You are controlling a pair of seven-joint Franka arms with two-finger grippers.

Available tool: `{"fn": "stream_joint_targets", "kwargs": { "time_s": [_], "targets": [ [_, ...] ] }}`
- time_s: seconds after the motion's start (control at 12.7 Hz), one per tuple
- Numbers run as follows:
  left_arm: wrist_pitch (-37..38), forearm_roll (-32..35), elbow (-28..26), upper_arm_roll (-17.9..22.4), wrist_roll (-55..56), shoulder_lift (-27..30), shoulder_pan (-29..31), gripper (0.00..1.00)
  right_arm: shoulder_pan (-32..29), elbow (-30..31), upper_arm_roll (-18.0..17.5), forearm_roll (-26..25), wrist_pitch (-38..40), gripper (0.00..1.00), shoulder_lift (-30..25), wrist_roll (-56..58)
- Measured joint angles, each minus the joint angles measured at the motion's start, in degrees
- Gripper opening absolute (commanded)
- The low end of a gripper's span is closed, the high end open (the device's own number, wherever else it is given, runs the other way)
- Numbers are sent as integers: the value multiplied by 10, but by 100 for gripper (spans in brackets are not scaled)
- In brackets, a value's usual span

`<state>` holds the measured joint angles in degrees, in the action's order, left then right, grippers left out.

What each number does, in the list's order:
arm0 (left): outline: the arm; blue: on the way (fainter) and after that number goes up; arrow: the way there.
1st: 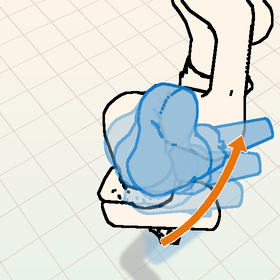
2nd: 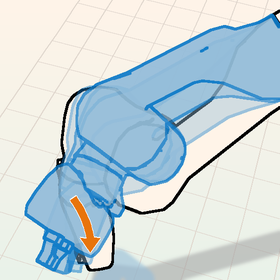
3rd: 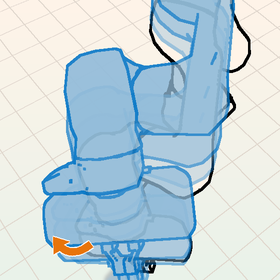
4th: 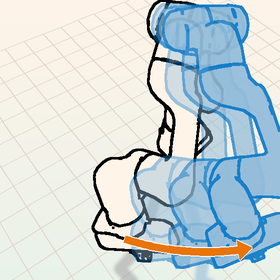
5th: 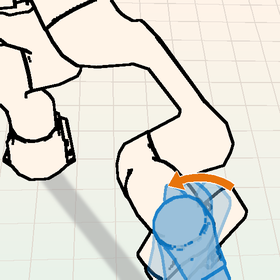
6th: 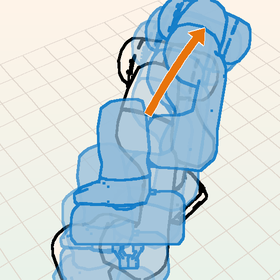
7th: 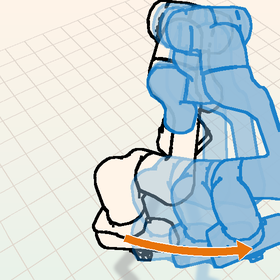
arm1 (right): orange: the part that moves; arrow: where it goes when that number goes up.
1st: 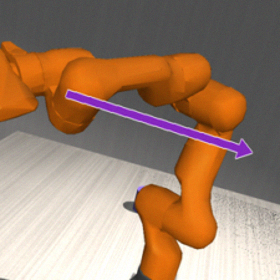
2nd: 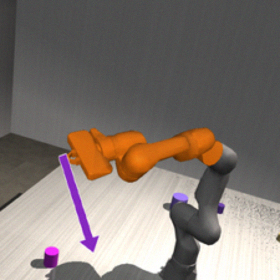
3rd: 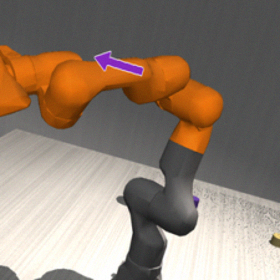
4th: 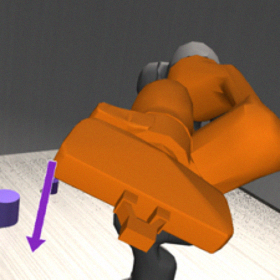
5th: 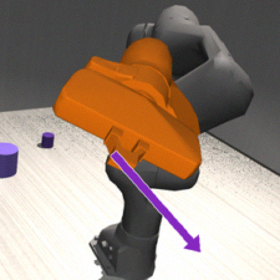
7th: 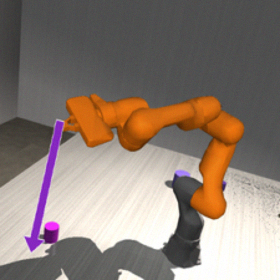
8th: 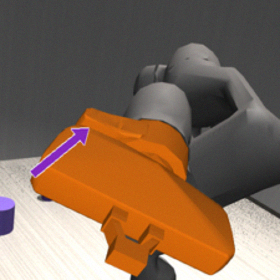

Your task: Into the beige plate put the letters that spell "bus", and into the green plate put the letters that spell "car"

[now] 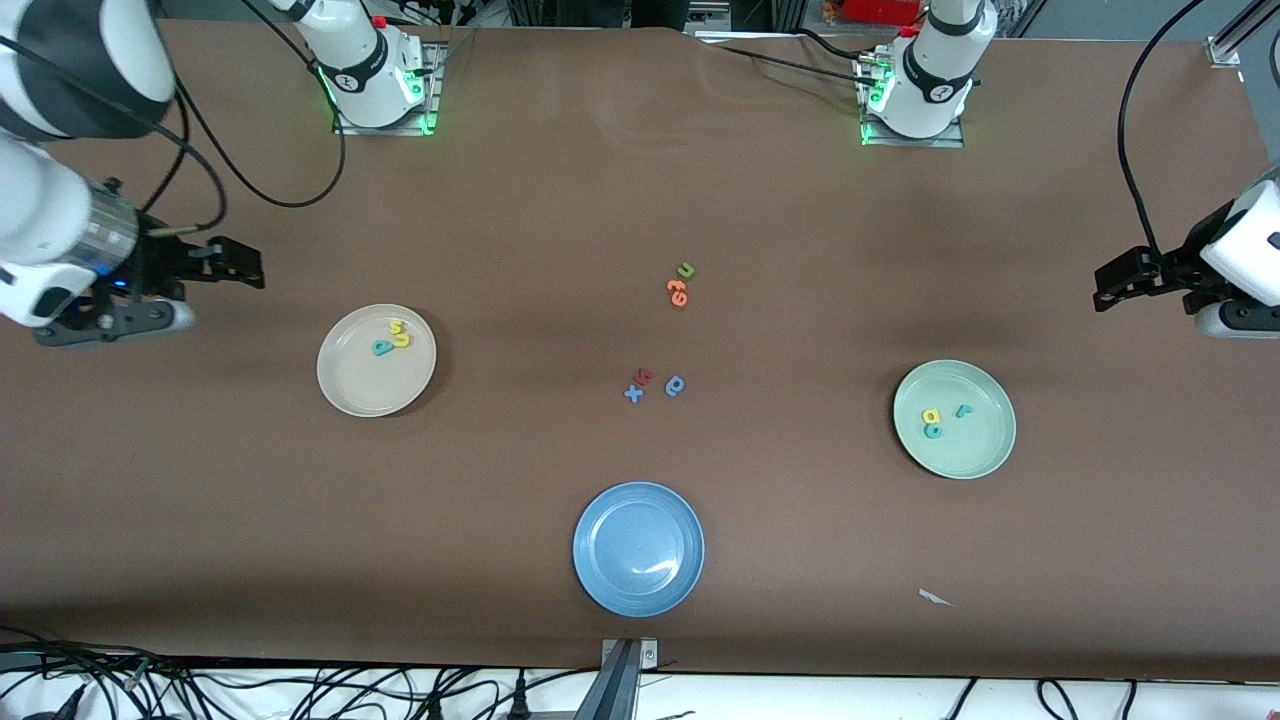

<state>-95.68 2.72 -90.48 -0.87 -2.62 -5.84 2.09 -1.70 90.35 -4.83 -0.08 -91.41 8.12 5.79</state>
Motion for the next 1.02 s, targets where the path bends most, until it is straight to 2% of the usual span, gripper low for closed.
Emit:
{"fn": "stream_joint_targets", "kwargs": {
  "time_s": [0.16,0.39,0.63,1.02],
  "targets": [
    [0,0,0,0,0,0,0,100,5,-1,23,1,0,100,-12,18],
    [0,0,0,0,0,0,0,100,9,-1,35,1,0,100,-20,22],
    [0,0,0,0,0,0,0,100,27,-1,64,1,2,100,-21,23],
    [0,0,0,0,0,0,-1,100,32,-1,68,1,9,100,-21,24]
  ]
}}
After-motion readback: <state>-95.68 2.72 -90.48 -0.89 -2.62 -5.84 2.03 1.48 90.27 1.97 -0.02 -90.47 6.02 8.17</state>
